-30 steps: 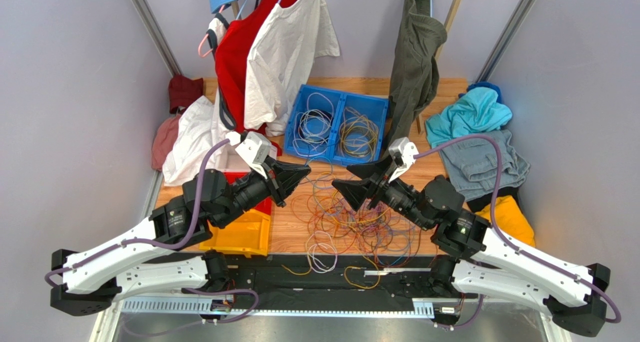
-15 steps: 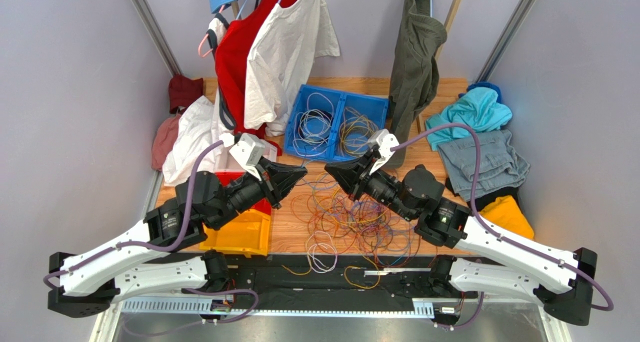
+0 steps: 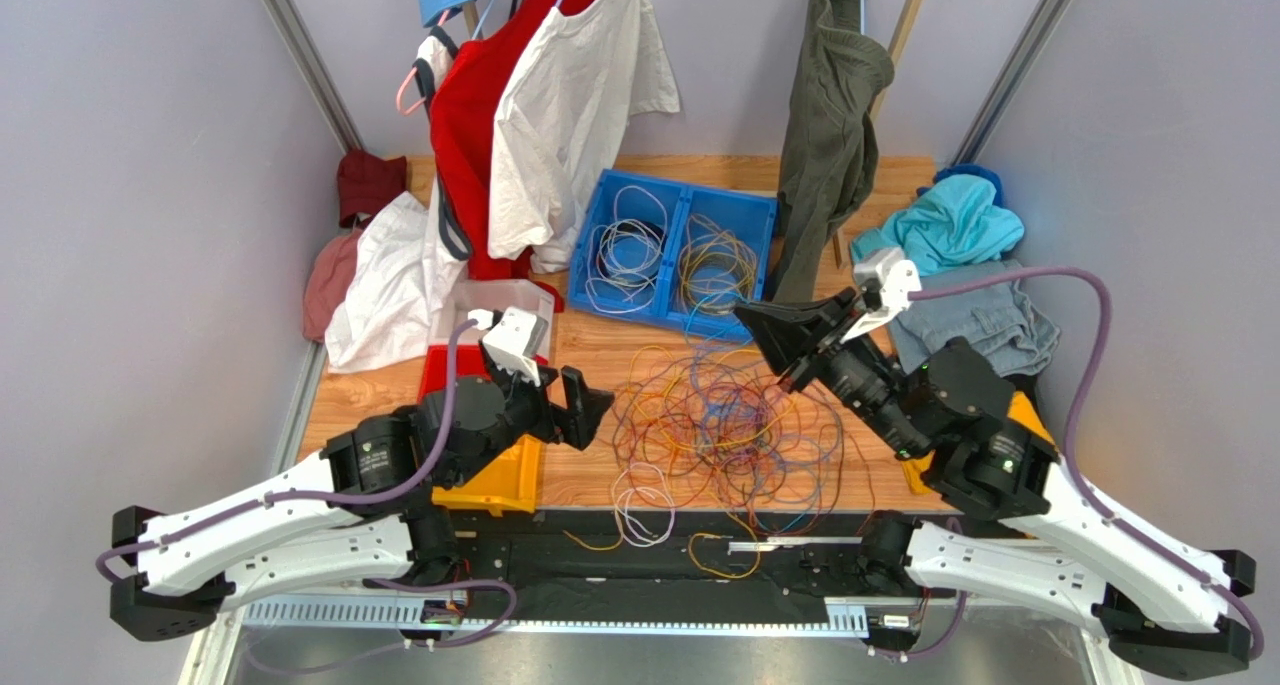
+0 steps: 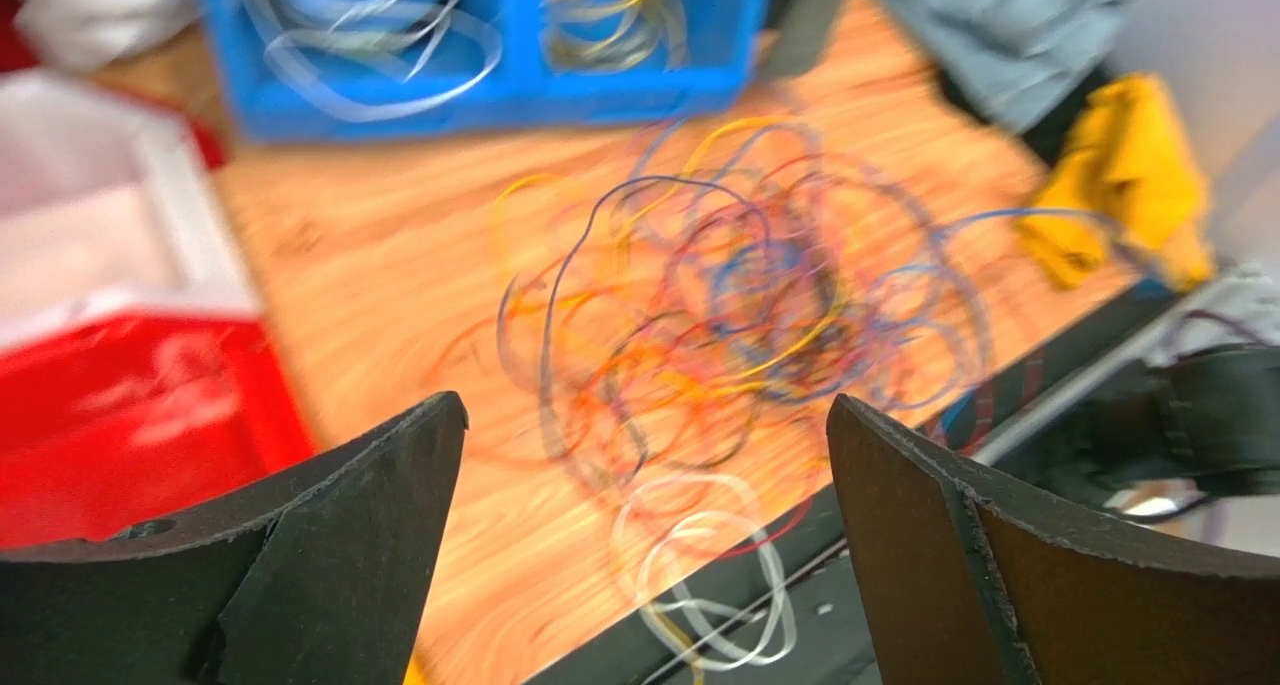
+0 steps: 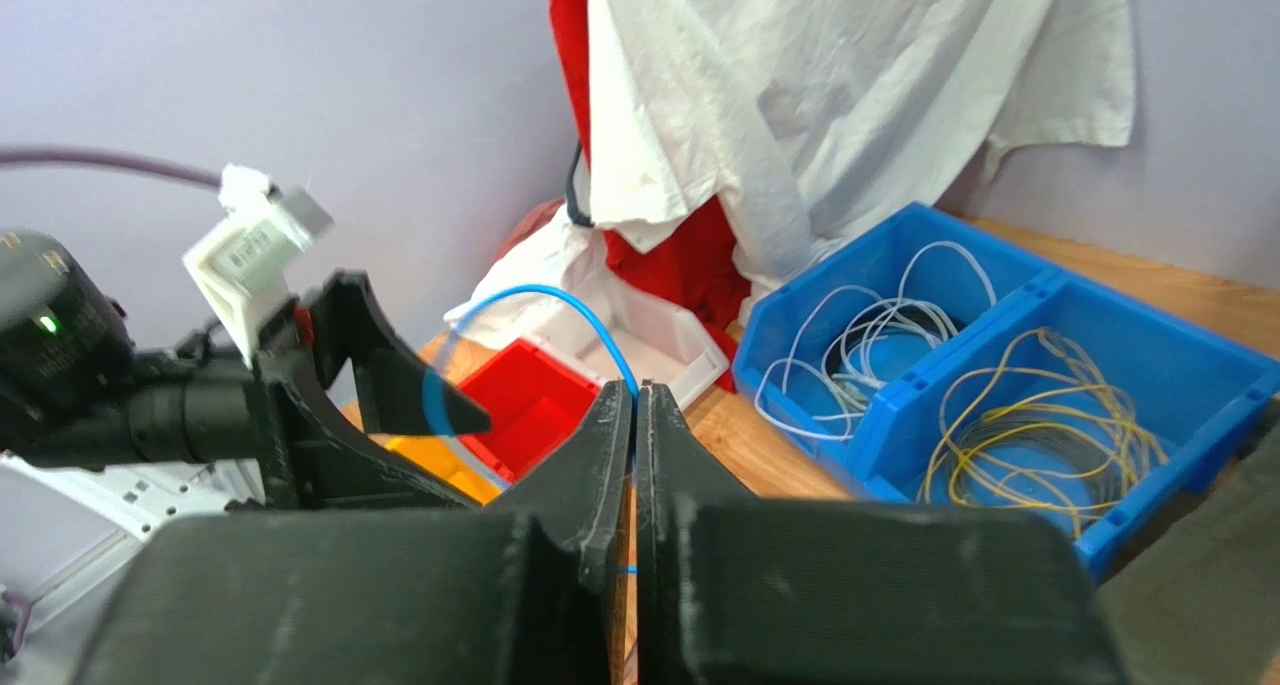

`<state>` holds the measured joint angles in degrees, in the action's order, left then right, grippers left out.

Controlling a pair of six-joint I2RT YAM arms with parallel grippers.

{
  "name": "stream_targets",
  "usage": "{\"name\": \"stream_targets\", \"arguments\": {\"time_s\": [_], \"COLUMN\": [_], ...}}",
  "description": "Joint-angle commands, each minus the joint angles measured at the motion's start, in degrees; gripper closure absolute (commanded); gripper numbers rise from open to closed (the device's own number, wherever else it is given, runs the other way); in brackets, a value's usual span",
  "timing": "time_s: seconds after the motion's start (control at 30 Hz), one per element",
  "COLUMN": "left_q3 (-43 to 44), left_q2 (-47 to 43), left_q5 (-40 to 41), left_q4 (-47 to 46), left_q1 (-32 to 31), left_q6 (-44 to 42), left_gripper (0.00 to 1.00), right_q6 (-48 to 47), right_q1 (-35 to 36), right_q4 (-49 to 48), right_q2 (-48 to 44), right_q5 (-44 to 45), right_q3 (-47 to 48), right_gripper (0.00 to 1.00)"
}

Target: Untangle the cables

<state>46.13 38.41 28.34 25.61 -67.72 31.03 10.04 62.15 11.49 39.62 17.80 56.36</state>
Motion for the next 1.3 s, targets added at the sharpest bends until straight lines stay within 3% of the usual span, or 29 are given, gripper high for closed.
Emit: {"name": "stream_targets", "arguments": {"time_s": [0.0,0.13,0.2,0.3,0.33,0.37,0.43,0.6,0.63,1.0,1.27], "left_q3": [-0.8,-3.4,-7.1,-15.7,-21.4,-24.3,-31.0,-32.6,-33.3,-28.1,-25.9], "left_q2": [-3.8,-8.4,-11.6,-14.5,-14.8,-14.8,-12.5,-0.2,1.1,16.9,22.8], "left_q5": [8.7,7.2,2.5,-7.3,-9.9,-12.1,-16.4,-21.3,-22.0,-26.5,-27.9], "left_q4": [7.2,3.1,-5.7,-24.5,-36.9,-43.1,-58.6,-71.8,-78.0,-96.1,-97.4], "left_q1": [0.3,0.3,0.3,0.3,0.3,0.3,0.3,0.1,0.1,0.1,0.1], "left_q6": [6.5,2.6,-0.4,-7.6,-11.0,-12.4,-15.1,-19.2,-19.3,-21.9,-23.3], "left_gripper": [0.01,0.01,0.01,0.01,0.01,0.01,0.01,0.01,0.01,0.01,0.01], "right_q6": [-2.0,-2.0,-1.6,0.1,0.6,1.3,3.1,6.6,6.7,10.8,10.6], "right_q1": [-0.1,-0.1,-0.1,-0.1,-0.1,-0.1,-0.1,-0.1,-0.1,-0.1,-0.1], "right_q4": [5.3,5.4,5.6,5.7,5.8,6.0,7.1,10.7,10.9,10.9,13.4], "right_q2": [0.0,2.0,4.0,6.4,7.0,7.6,9.2,11.6,11.9,14.0,16.9], "right_q5": [2.9,1.0,-0.7,-2.6,-3.0,-3.6,-4.2,-5.8,-5.9,-7.7,-10.5], "right_q3": [4.6,6.7,8.9,12.1,13.2,14.0,17.1,22.0,22.6,23.4,30.0], "right_gripper": [1.00,1.00,1.00,1.00,1.00,1.00,1.00,1.00,1.00,1.00,1.00]}}
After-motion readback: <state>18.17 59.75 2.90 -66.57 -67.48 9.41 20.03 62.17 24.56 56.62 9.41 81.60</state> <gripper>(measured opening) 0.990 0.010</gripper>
